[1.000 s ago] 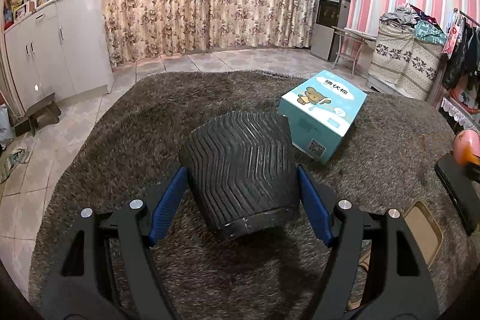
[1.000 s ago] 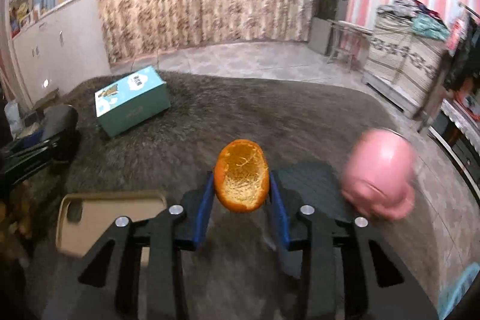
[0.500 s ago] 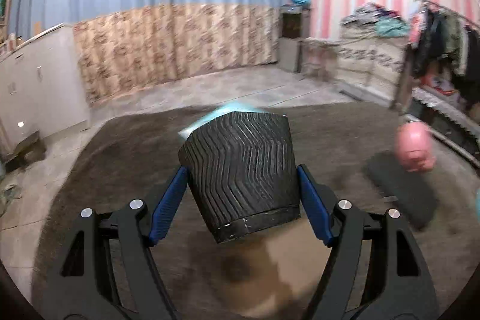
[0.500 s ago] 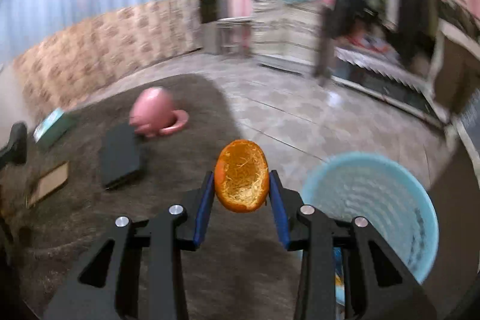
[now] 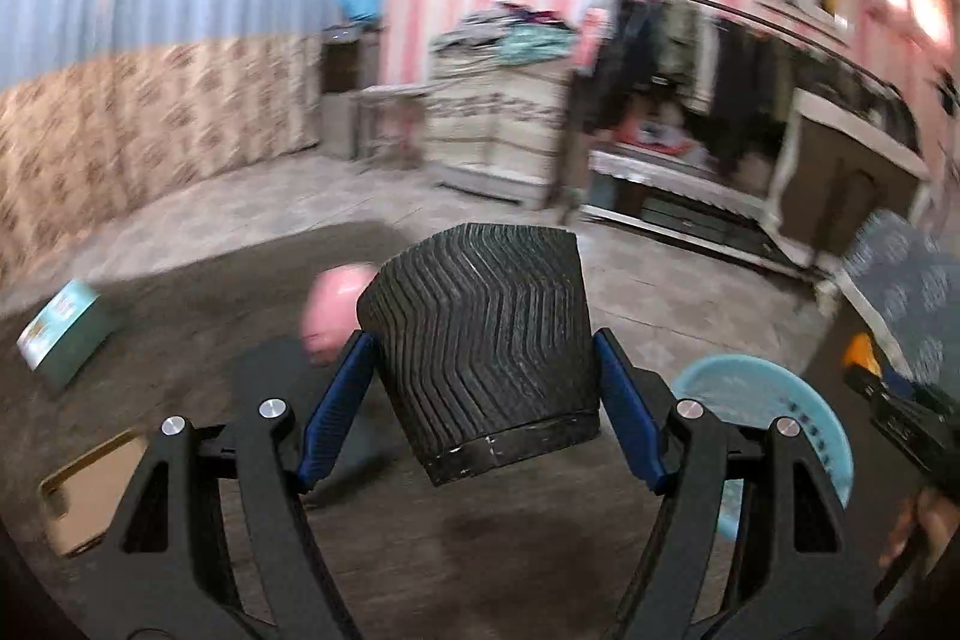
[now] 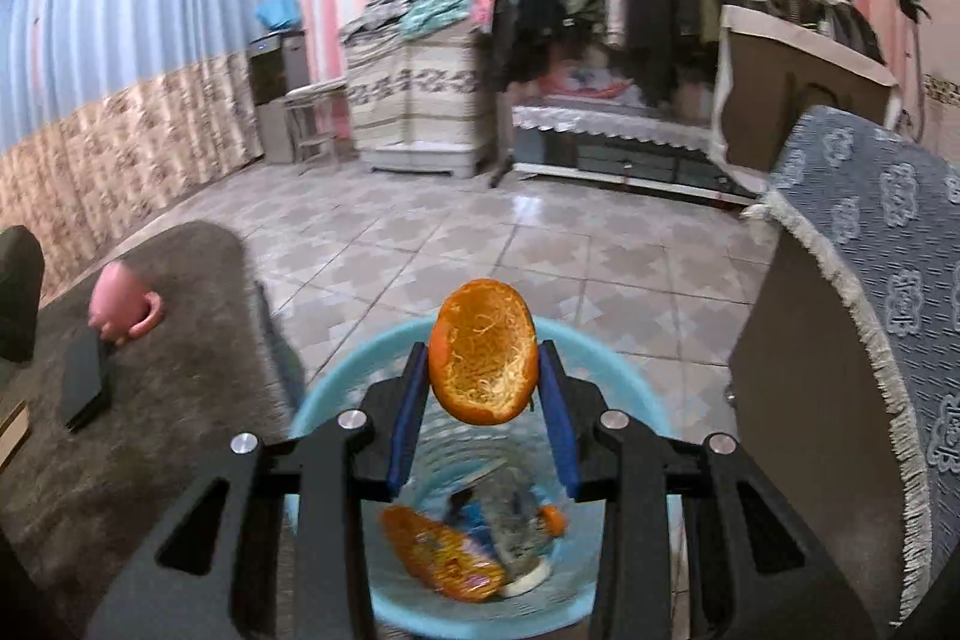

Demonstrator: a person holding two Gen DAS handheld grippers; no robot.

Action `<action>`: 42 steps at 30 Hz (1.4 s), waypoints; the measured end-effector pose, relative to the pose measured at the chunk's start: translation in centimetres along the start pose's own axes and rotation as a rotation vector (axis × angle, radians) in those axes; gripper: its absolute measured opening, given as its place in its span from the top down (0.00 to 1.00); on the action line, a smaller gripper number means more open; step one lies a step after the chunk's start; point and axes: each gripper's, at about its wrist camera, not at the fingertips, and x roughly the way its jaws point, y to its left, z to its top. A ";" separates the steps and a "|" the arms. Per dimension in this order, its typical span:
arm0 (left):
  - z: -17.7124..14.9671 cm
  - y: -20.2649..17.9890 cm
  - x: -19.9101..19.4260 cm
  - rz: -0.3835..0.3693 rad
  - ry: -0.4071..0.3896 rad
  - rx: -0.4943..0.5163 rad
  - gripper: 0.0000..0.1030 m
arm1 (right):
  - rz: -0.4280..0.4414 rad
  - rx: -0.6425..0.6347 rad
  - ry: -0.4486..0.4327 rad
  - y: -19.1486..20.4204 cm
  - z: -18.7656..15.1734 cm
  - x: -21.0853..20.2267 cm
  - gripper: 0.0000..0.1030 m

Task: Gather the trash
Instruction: 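Carry tube and orange peel over the blue basket and open both tools to drop them, then withdraw both open tools from the basket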

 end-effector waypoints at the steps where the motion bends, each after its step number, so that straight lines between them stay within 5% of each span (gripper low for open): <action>1: 0.0 -2.1 0.5 -0.023 0.002 0.027 0.30 | -0.010 0.007 -0.005 -0.6 0.0 0.0 0.64; 8: -1.6 -13.8 4.0 -0.166 0.033 0.179 0.30 | -0.052 0.072 0.002 -5.2 -0.6 1.4 0.64; 16: -2.9 -17.5 8.3 -0.255 0.110 0.211 0.29 | -0.071 0.196 0.019 -9.9 -1.6 2.3 0.64; 20: -3.2 -16.4 9.2 -0.276 0.143 0.160 0.17 | -0.065 0.190 0.038 -9.7 -1.8 2.9 0.64; 23: -2.7 -15.1 8.7 -0.217 0.102 0.166 0.09 | -0.062 0.167 0.047 -8.9 -2.0 3.0 0.64; 33: -0.5 -8.0 7.1 -0.019 0.053 0.069 0.06 | -0.027 0.056 0.070 -3.4 -1.9 3.9 0.61; 34: -0.2 -7.4 7.1 -0.018 0.056 0.045 0.06 | -0.021 0.051 0.073 -3.0 -2.0 4.0 0.59; 37: 0.5 -5.5 6.7 0.001 0.055 -0.005 0.06 | -0.016 0.047 0.071 -2.4 -2.2 4.2 0.30; 40: 0.5 -4.7 5.8 0.035 0.036 0.003 0.06 | -0.026 0.057 0.043 -2.5 -2.2 3.4 0.27; 42: 0.4 -3.9 4.9 0.050 0.028 0.002 0.06 | -0.034 0.068 0.030 -2.6 -2.3 2.9 0.15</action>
